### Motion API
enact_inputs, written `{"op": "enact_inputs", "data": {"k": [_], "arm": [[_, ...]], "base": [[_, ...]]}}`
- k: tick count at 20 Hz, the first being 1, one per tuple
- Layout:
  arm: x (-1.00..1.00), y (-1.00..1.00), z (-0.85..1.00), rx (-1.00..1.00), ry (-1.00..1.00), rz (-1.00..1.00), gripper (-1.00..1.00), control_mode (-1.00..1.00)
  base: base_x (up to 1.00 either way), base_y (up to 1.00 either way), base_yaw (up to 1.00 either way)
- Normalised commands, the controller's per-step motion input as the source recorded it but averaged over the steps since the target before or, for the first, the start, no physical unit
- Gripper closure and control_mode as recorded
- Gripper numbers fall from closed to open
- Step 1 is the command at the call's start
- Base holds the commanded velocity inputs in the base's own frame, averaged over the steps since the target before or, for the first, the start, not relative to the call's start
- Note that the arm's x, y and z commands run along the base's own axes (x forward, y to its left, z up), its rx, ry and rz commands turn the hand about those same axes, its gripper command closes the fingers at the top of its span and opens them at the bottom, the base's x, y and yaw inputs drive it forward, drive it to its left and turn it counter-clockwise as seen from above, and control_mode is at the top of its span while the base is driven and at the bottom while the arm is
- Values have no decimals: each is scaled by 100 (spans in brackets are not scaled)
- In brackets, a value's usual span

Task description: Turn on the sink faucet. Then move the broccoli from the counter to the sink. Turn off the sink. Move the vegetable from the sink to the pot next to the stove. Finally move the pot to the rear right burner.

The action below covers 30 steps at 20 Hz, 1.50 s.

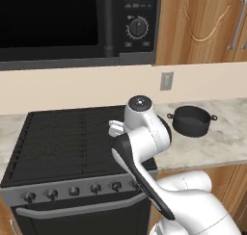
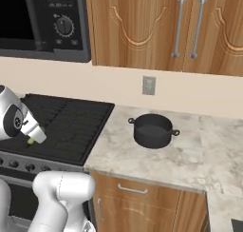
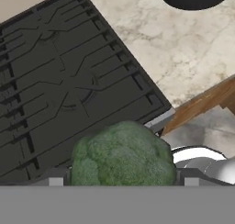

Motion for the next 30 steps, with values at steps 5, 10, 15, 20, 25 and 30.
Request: {"op": "enact_inputs", "data": {"k": [5, 10, 15, 20, 25, 30], "arm": [[0, 0, 0, 0, 0, 0, 100, 100], [0, 0, 0, 0, 0, 0, 100, 100], [0, 0, 0, 0, 0, 0, 100, 100], [0, 0, 0, 0, 0, 0, 100, 100], [0, 0, 0, 0, 0, 0, 100, 100], [3, -4, 0, 1, 0, 0, 100, -100]], "base": [[49, 0, -10], [46, 1, -11], [36, 1, -7], [5, 0, 0], [0, 0, 0], [6, 0, 0]]}}
